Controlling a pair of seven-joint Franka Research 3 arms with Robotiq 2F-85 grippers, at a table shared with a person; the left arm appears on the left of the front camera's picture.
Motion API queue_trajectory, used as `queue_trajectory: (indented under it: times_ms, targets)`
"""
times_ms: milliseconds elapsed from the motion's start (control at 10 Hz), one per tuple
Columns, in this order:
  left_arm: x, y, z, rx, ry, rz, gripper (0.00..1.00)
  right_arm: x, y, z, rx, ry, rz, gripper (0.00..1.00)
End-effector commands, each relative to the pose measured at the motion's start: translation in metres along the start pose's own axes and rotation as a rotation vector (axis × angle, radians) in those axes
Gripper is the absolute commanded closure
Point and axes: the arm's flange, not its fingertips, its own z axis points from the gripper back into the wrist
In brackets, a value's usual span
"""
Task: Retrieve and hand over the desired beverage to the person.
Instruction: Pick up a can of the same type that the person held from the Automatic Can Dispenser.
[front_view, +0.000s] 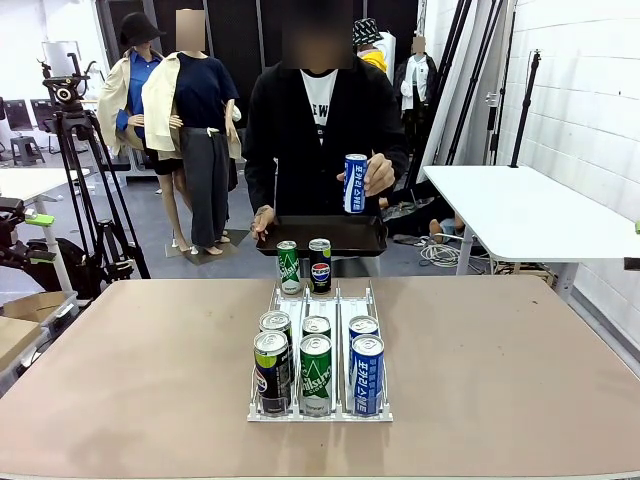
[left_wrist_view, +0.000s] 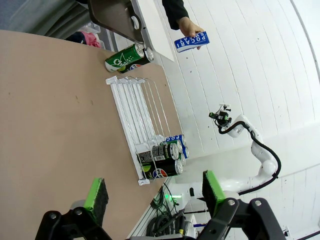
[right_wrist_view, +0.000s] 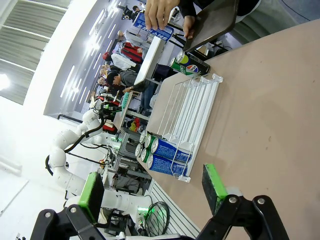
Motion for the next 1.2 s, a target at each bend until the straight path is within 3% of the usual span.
queue_trajectory:
  times_ms: [0,1100]
  targets:
    - [0.0002,-0.0001,0.0011,0.009,-0.009,0.013,0.0,-0.0037,0.0012,-0.0025,-0.011,-0.012,-0.003,0.0]
    - [0.0002,-0.0001,0.0011,0.009,-0.009,0.013,0.0,-0.0037,0.0012,-0.0025,-0.011,-0.012,-0.003,0.0]
